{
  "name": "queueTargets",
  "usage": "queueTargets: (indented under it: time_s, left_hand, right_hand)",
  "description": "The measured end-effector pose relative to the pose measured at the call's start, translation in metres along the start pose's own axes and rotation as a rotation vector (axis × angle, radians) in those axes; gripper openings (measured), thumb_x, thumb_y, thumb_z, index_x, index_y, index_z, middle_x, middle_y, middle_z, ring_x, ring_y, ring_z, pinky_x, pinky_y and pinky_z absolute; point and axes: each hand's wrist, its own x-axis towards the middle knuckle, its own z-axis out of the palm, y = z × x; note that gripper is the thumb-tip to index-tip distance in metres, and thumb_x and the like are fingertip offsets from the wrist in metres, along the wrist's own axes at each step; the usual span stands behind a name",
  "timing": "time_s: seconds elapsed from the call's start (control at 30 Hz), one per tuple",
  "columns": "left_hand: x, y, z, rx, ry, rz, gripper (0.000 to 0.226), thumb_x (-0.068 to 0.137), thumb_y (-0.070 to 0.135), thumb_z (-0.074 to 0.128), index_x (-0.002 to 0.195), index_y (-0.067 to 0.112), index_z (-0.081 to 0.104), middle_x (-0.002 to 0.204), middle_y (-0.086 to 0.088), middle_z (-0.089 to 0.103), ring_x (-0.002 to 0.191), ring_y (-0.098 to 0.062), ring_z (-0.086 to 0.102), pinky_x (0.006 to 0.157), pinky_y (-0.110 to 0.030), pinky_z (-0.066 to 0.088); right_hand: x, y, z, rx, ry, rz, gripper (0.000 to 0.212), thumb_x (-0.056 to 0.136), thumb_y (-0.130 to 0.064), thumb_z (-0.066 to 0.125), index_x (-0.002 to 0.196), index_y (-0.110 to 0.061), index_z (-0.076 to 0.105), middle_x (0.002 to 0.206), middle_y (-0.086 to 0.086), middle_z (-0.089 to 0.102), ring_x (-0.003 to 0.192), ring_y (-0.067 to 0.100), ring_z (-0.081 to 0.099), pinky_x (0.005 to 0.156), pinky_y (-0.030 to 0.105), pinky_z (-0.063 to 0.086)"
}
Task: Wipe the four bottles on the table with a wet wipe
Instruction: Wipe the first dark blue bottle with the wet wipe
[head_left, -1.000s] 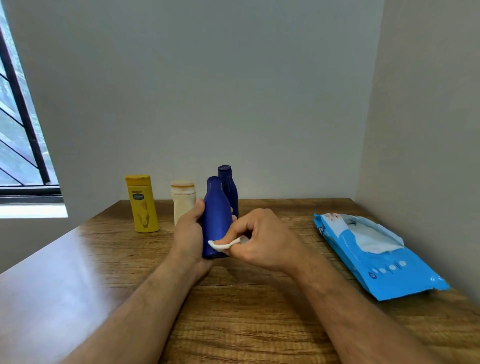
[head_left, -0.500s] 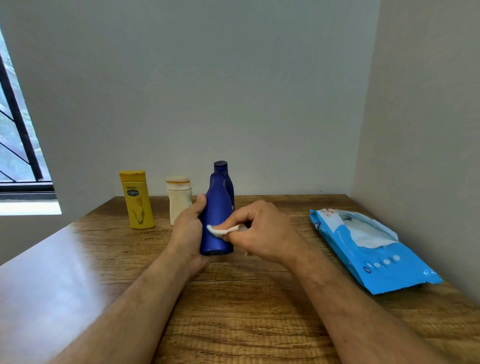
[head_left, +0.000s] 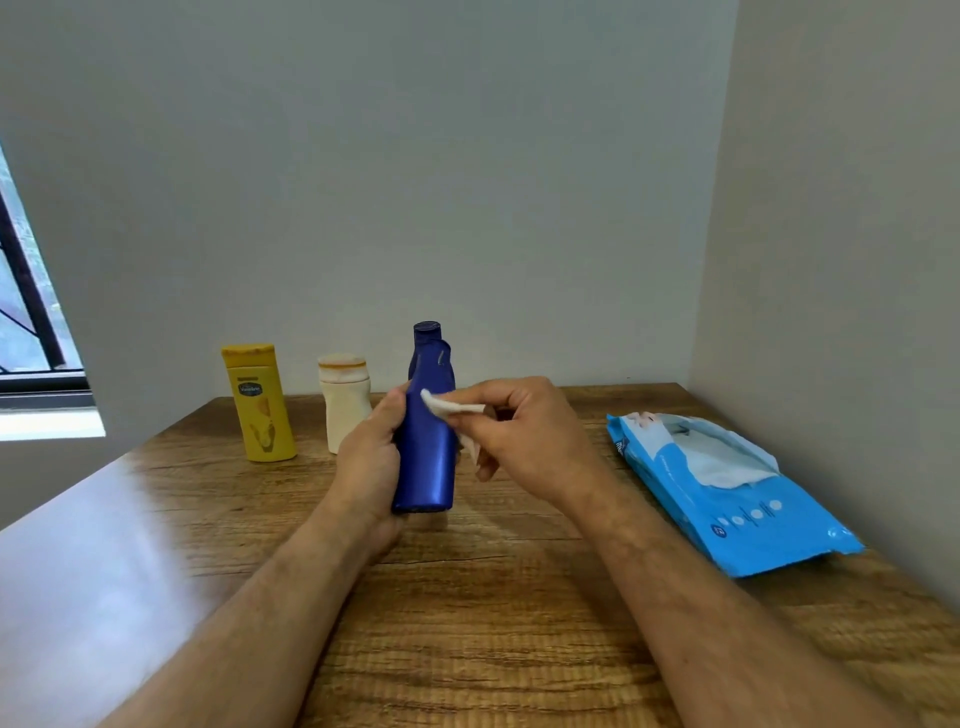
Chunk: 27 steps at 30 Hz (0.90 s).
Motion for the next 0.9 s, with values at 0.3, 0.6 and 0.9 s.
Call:
queueTargets:
  time_s: [0.3,0.6,0.9]
  left_hand:
    - [0.0014,0.0009,-0.0016,-0.071,-0.004,-0.056,0.035,0.106,0.037,0.042,0.118,0.013,0.065,0.100,-0.014,0.077,0.079,-0.022,0.075,0.071,-0.038,0.061]
    - [-0.0032,-0.0014,0.0009,0.019,-0.046,-0.092,0.031,0.103,0.039,0.050,0.109,0.015,0.067,0.085,-0.008,0.073,0.075,-0.021,0.062,0.068,-0.034,0.050]
    - [-0.0023,0.0023,-0.0012,-0.107,-0.081,-0.143,0.037,0.104,0.040,0.046,0.100,0.014,0.072,0.091,-0.017,0.073,0.074,-0.023,0.069,0.072,-0.041,0.054]
  right_hand:
    - [-0.0009,0.0034,0.0036,-0.050,-0.125,0.031,0.014,0.087,-0.015,0.074,0.099,-0.021,0.080,0.078,0.003,0.073,0.054,0.012,0.061,0.052,0.026,0.055]
    - [0.0032,0.0009,0.0039,0.073,0.135,0.003,0.018,0.094,-0.018,0.068,0.111,-0.019,0.071,0.092,0.002,0.070,0.056,0.004,0.064,0.049,0.021,0.053]
    - [-0.0019,0.0003,0.0087,-0.098,-0.138,-0.013,0.013,0.084,-0.018,0.078,0.097,-0.018,0.078,0.083,0.000,0.074,0.059,0.006,0.064,0.054,0.020,0.051]
